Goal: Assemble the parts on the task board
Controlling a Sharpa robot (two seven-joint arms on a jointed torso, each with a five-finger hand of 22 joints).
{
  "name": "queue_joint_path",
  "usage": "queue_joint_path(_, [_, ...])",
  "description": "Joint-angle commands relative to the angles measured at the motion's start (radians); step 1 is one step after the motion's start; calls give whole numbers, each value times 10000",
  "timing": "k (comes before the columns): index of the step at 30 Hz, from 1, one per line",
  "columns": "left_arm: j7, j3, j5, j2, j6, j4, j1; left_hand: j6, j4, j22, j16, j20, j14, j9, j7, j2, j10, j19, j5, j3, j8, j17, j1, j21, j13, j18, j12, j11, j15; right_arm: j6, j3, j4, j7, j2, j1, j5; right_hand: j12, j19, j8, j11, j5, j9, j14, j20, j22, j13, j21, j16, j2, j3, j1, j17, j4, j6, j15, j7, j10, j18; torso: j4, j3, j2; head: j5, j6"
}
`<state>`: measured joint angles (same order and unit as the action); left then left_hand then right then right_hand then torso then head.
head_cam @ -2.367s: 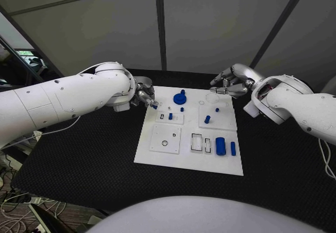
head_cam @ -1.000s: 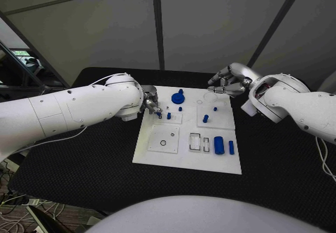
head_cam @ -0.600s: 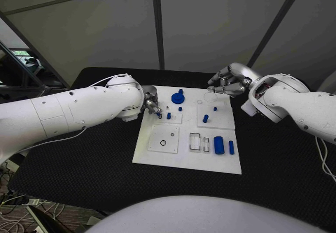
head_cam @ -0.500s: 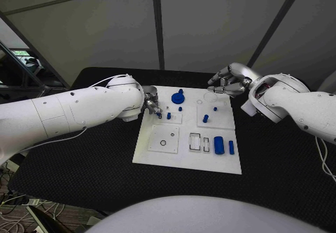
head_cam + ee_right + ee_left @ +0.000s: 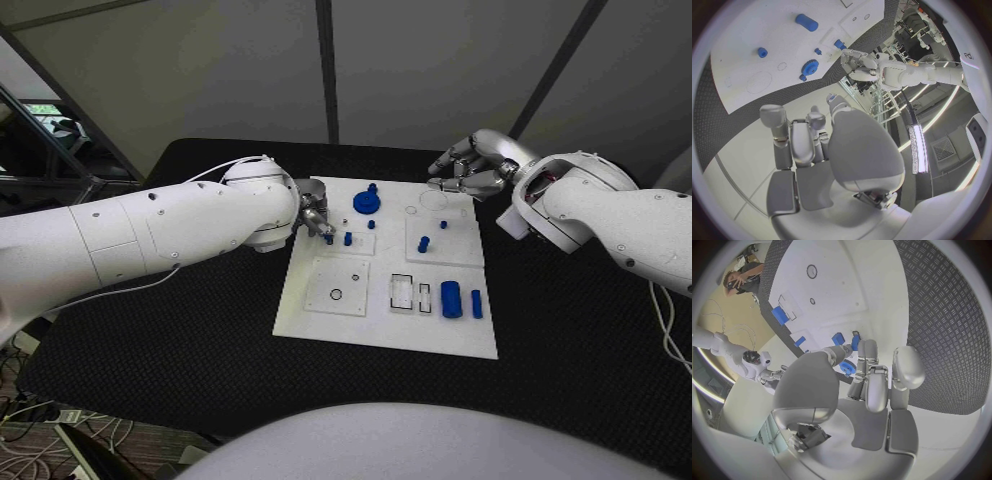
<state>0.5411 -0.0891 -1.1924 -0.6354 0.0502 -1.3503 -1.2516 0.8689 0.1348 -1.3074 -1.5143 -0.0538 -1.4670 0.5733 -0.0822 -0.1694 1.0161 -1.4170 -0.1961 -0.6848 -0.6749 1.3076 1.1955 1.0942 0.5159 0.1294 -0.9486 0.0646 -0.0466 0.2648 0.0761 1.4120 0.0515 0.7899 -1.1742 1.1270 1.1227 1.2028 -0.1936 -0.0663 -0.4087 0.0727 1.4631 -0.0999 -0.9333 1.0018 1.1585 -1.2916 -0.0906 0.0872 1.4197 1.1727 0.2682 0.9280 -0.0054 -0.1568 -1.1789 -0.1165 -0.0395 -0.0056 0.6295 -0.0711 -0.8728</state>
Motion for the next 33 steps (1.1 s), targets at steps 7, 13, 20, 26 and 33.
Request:
queue_joint_path(7, [104, 2, -84, 10, -75, -48, 30, 2, -1389, -1531, -64, 6, -490, 21, 52, 22, 705, -94, -44, -1464, -70, 1195, -79, 54, 26, -444, -66, -626, -90, 48, 7, -7, -61, -14, -14, -15, -8, -48, -56, 9, -41, -11, 320, 26, 9, 11, -46, 29, 32, 64, 8, 11, 14, -38, -67, 30, 79, -124, 2, 1, 1, -1, 2])
queue_joint_path(13, [123, 3, -85, 16, -34, -51, 52, 2, -1389, -1531, -64, 6, -490, 21, 52, 22, 705, -94, -44, -1464, -70, 1195, -79, 54, 26, -444, -66, -626, -90, 44, 7, -14, -62, -13, -14, -15, -8, -48, -56, 9, -41, -11, 320, 26, 9, 11, -46, 29, 32, 64, 8, 11, 14, -38, -67, 30, 79, -124, -4, 1, -1, -1, 2])
queue_joint_path(20, [134, 3, -227, 5, 53, -112, 78, 6, -1403, -1555, -72, 10, -500, 27, 56, 11, 718, -128, -51, -1480, -73, 1217, -93, 162, 33, -462, -71, -631, -95, 28, 7, -22, -63, -27, -14, -16, -8, -48, -56, 9, -41, -11, 320, 26, 9, 11, -46, 29, 32, 64, 8, 11, 14, -38, -67, 30, 79, -124, -5, -7, -3, -3, 2])
queue_joint_path(26, [152, 4, -285, 4, 90, -112, 93, 12, -1413, -1569, -79, 15, -510, 33, 60, 3, 735, -150, -57, -1493, -78, 1238, -109, 230, 44, -473, -80, -635, -99, 11, 7, -33, -66, -35, -14, -16, -8, -48, -56, 9, -41, -11, 320, 26, 9, 11, -46, 29, 32, 64, 8, 11, 14, -38, -67, 30, 79, -124, 0, -3, -1, 2, 2])
queue_joint_path(33, [159, 4, -296, 7, 128, -117, 123, 16, -1419, -1576, -85, 18, -519, 38, 62, 0, 751, -161, -59, -1503, -81, 1256, -120, 261, 62, -478, -92, -638, -102, -6, 7, -49, -67, -47, -14, -16, -12, -47, -72, 10, -43, -9, 321, 25, 9, -4, -54, 37, 23, 71, 2, 15, 13, -35, -67, 32, 93, -123, -5, -3, 0, 8, 2])
